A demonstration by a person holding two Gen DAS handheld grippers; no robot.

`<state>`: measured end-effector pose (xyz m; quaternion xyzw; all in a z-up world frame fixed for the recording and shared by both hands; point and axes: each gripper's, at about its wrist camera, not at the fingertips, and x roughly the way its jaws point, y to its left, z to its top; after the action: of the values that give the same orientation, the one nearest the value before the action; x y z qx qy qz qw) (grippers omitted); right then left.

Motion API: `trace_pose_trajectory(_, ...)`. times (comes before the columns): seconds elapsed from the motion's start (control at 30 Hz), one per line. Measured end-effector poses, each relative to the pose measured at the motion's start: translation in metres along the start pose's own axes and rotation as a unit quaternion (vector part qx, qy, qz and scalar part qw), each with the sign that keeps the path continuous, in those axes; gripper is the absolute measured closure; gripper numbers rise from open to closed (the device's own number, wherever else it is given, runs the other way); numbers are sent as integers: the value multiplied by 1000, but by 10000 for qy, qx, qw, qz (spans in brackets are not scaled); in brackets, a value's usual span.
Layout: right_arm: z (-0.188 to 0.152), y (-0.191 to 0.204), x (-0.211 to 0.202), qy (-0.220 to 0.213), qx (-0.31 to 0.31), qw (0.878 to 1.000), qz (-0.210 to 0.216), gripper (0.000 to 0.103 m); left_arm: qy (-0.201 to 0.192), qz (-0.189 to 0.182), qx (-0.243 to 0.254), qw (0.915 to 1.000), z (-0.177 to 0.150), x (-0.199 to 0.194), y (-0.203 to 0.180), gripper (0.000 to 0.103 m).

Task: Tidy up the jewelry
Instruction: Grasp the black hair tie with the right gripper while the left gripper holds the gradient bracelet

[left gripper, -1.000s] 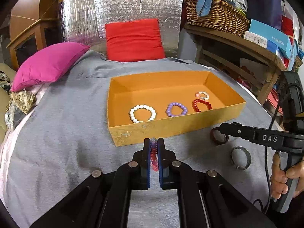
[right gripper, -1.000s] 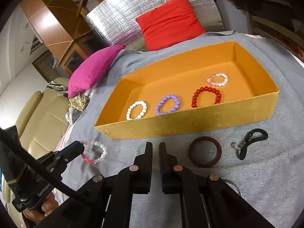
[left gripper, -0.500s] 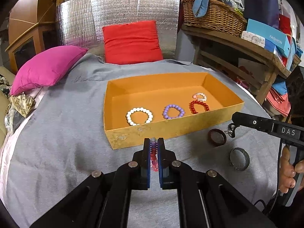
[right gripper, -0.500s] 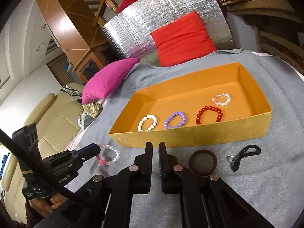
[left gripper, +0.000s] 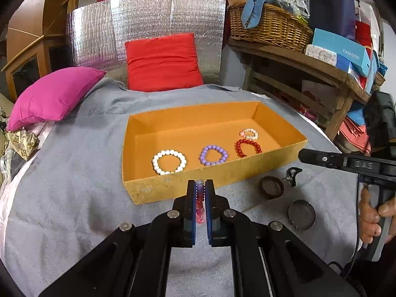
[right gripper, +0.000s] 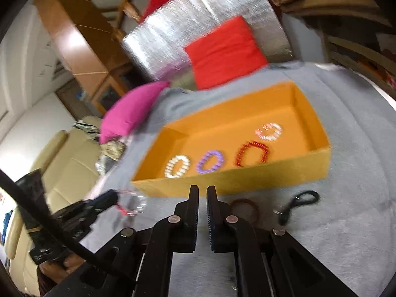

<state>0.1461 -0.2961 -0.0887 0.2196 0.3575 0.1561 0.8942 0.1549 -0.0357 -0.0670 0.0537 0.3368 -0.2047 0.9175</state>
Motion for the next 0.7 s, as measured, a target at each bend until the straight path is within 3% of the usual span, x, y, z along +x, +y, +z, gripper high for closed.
trace_pose_trajectory(0.13,4,-20,16,330,148,9982,-475,92,45,-22,-36,10000,-2,1,2,96)
trace_pose_trajectory(0.3,13,-59,11,272,909,9949,-337,92,14,-33,-54,10000,-4,-4,6,96)
trace_pose_trajectory(0.37,11,-69,17,507,1072,9913,-565,92,20,-18,-80,10000,-5,-5,10,96)
trace_pose_trajectory(0.4,10,-72,19,599,1137,9896,-654,89,36,-28,-97,9999,-5,-5,11,96)
trace_pose_trajectory(0.5,7,-82,29,914,1362,9811,-1030,56,50,-32,-113,9999,-5,-5,12,96)
trace_pose_trajectory(0.67,2,-80,42,952,1385,9783,-1214,55,94,-105,-107,9998,-6,-2,11,96)
trace_pose_trajectory(0.7,0,-82,47,1022,1492,9753,-1264,60,101,-118,-100,9998,-7,-2,10,96)
